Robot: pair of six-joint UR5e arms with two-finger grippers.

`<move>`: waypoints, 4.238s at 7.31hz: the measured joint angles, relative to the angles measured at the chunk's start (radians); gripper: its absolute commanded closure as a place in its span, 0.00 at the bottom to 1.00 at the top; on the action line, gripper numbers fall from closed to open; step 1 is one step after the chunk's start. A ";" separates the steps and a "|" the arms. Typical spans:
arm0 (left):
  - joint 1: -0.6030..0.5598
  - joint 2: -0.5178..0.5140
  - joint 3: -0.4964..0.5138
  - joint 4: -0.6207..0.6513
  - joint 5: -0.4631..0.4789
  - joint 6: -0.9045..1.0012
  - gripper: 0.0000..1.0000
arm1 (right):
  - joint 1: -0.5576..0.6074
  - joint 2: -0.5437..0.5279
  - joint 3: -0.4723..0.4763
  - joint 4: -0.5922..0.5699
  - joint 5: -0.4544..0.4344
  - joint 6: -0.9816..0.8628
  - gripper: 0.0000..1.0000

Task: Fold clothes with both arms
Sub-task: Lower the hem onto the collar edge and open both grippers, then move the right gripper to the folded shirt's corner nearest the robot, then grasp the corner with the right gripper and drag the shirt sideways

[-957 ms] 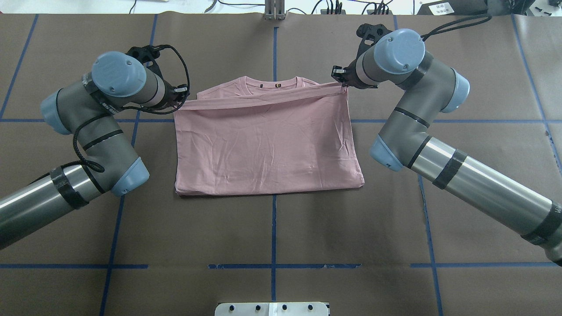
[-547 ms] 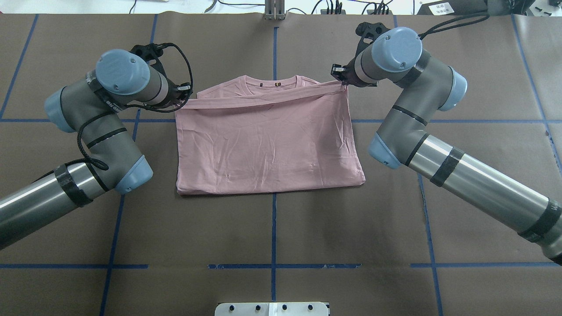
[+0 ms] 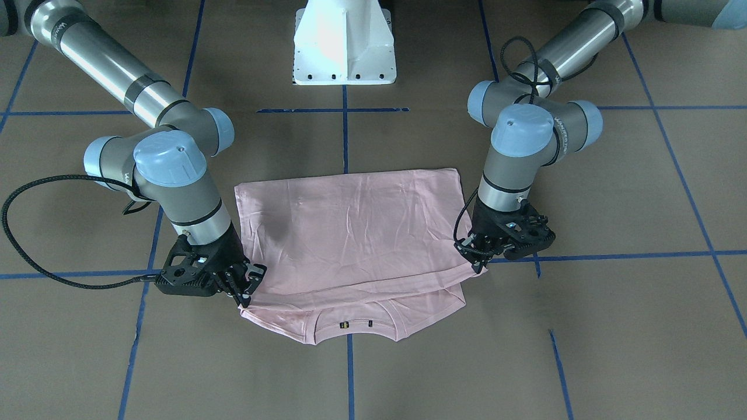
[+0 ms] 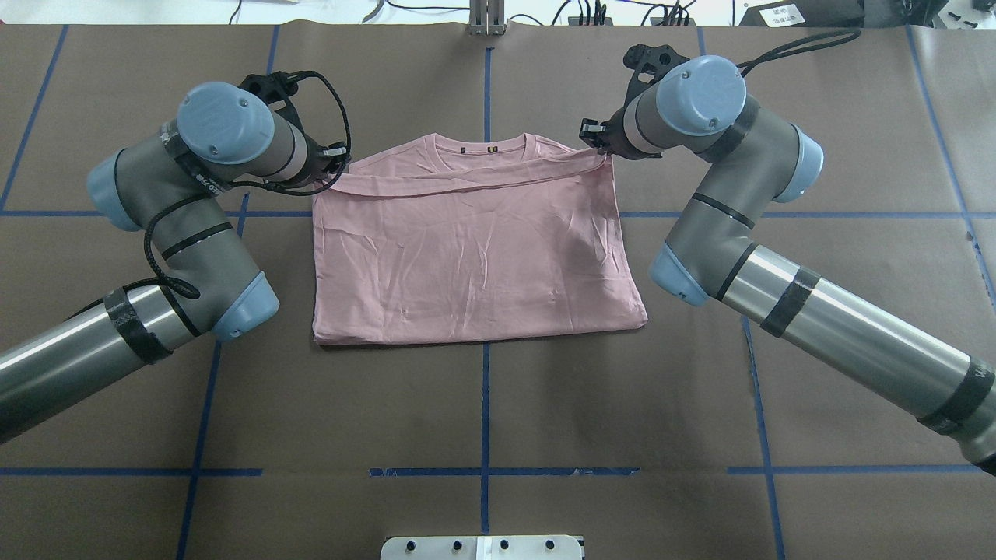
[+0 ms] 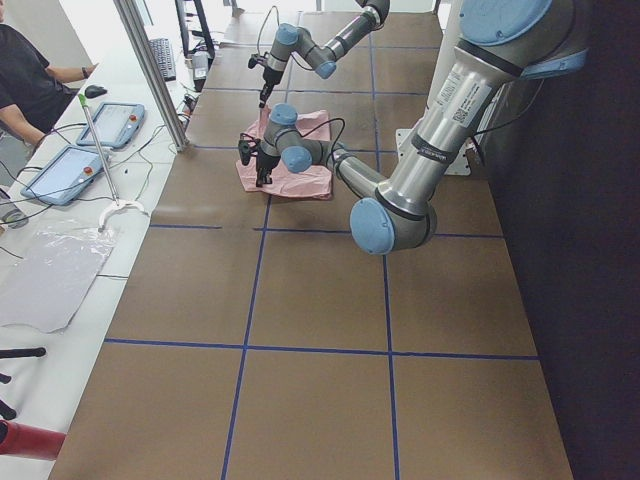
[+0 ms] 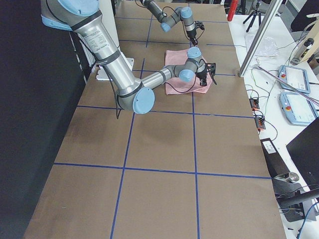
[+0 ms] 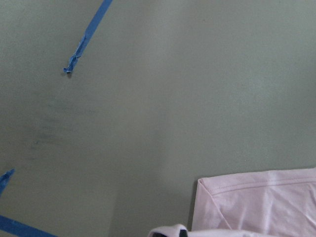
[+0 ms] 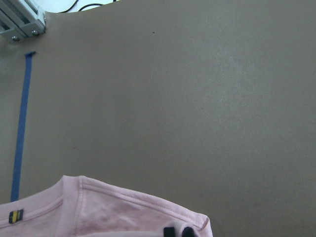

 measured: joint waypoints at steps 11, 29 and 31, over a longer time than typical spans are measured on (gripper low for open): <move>0.006 -0.015 -0.032 0.008 0.002 -0.079 0.00 | -0.209 -0.326 0.460 -0.189 0.032 0.196 0.00; 0.030 -0.011 -0.112 0.011 0.001 -0.104 0.00 | -0.508 -0.733 0.852 -0.313 0.100 0.195 1.00; 0.032 -0.003 -0.146 0.012 -0.001 -0.104 0.00 | -0.603 -0.786 0.898 -0.311 0.160 0.246 0.00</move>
